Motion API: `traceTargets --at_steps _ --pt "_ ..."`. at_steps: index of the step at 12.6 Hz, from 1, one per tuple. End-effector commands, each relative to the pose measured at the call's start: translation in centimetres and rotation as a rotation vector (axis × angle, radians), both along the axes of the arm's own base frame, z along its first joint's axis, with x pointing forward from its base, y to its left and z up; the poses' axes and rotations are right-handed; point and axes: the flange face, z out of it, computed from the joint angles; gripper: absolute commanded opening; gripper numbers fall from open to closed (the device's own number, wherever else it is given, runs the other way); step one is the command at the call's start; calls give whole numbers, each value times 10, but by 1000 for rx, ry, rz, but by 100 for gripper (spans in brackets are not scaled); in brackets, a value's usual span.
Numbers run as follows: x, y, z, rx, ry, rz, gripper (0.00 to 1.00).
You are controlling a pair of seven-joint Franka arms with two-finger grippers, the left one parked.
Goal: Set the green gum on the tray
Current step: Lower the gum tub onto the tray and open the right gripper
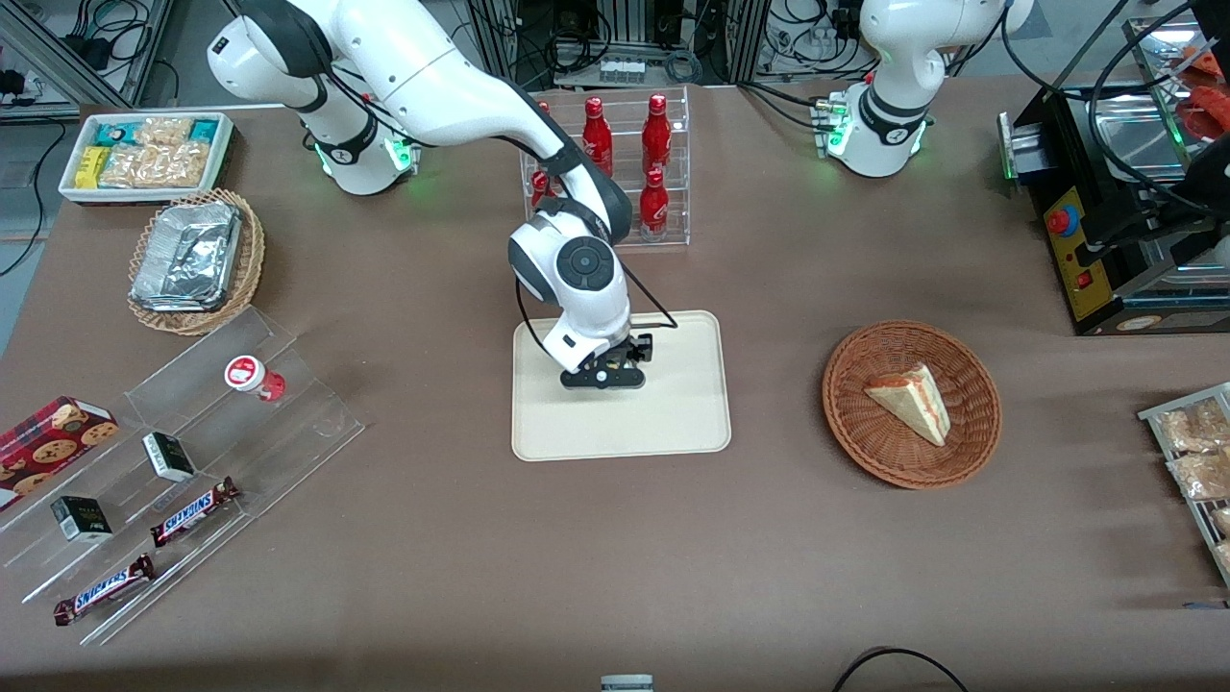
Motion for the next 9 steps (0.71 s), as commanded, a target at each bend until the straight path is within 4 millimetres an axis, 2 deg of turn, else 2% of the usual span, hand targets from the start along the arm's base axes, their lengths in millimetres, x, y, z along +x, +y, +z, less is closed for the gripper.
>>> traceTargets --at_steps 1,7,9 --pt "5 6 -2 -1 -27 3 100" --pt "6 5 9 -1 -28 18 100" --pt "5 1 28 -31 -20 38 100"
